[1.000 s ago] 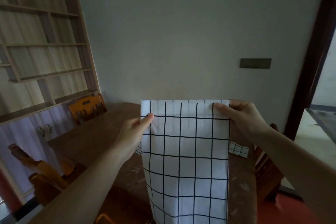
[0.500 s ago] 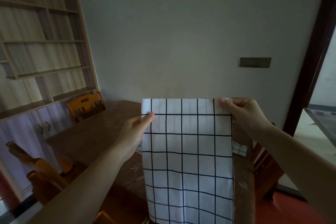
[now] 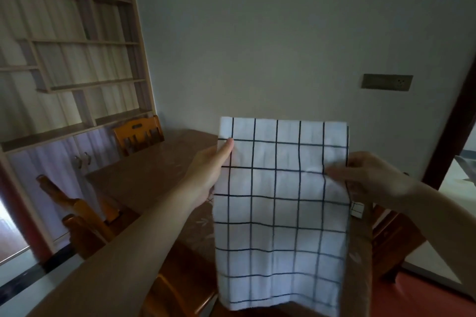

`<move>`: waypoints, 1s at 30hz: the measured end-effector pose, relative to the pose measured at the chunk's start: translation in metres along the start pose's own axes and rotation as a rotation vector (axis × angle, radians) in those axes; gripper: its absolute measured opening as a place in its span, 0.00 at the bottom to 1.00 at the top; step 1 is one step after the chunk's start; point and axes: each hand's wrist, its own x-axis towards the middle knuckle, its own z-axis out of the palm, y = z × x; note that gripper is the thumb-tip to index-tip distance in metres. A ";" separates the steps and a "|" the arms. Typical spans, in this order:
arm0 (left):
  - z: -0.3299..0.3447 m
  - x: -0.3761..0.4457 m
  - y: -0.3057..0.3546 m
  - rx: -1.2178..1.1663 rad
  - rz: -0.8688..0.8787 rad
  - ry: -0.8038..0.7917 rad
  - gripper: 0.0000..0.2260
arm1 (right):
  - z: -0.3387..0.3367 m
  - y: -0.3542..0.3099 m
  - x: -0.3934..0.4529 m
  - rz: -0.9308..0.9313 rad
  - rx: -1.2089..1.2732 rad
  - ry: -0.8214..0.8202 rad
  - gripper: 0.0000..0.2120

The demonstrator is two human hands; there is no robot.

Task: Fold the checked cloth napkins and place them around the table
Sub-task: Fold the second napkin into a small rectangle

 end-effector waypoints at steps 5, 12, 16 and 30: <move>-0.003 -0.009 -0.023 0.193 -0.158 -0.363 0.20 | -0.006 -0.002 0.005 0.040 0.202 0.091 0.14; 0.011 -0.007 -0.032 0.083 -0.161 -0.237 0.07 | 0.003 0.033 -0.001 0.210 0.160 -0.090 0.17; 0.008 -0.001 -0.038 0.042 -0.266 -0.299 0.11 | 0.009 0.047 0.010 0.177 0.095 0.038 0.17; 0.016 0.017 -0.061 -0.095 -0.318 -0.196 0.37 | 0.010 0.071 0.024 0.086 0.186 0.370 0.19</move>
